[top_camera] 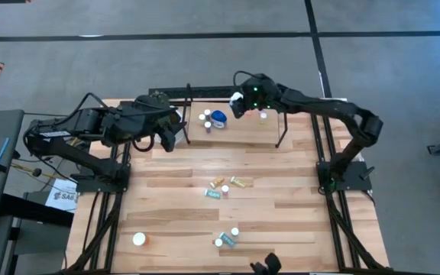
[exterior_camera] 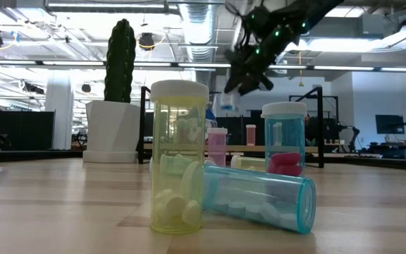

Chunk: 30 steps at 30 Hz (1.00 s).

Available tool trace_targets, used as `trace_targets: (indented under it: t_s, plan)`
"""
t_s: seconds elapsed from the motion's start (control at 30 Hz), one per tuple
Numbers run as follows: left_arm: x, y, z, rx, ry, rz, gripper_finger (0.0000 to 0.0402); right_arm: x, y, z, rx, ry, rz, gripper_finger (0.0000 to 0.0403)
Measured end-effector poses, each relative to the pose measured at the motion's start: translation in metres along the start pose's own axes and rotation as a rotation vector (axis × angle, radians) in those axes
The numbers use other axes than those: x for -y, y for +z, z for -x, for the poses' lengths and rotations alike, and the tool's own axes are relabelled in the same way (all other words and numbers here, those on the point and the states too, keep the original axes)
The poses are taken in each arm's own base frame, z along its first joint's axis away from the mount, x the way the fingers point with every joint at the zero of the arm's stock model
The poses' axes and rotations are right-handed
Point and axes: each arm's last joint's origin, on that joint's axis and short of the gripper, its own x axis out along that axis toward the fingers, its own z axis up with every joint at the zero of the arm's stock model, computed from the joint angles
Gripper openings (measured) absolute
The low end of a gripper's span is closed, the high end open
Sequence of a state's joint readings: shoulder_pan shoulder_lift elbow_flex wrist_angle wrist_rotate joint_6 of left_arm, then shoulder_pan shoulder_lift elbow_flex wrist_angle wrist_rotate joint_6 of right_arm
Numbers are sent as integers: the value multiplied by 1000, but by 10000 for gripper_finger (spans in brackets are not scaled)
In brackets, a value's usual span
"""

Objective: Pick and place medicine bottles onto shelf by color
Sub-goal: Put the white pill bottle on the shelf

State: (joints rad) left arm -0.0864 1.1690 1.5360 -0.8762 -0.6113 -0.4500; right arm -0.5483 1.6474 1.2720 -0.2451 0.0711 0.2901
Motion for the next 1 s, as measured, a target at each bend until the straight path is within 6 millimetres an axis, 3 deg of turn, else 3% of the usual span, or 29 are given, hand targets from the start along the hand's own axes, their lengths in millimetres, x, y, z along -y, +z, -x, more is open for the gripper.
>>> trace_targets:
  t_s: [0.43,1.0]
  plan:
    - [0,-1,0,-5,7,-6,276,2,-21,-46,-54,-18,-39,179]
    - [0,-1,0,-5,8,-6,276,-4,-31,-68,-24,-32,-62,181]
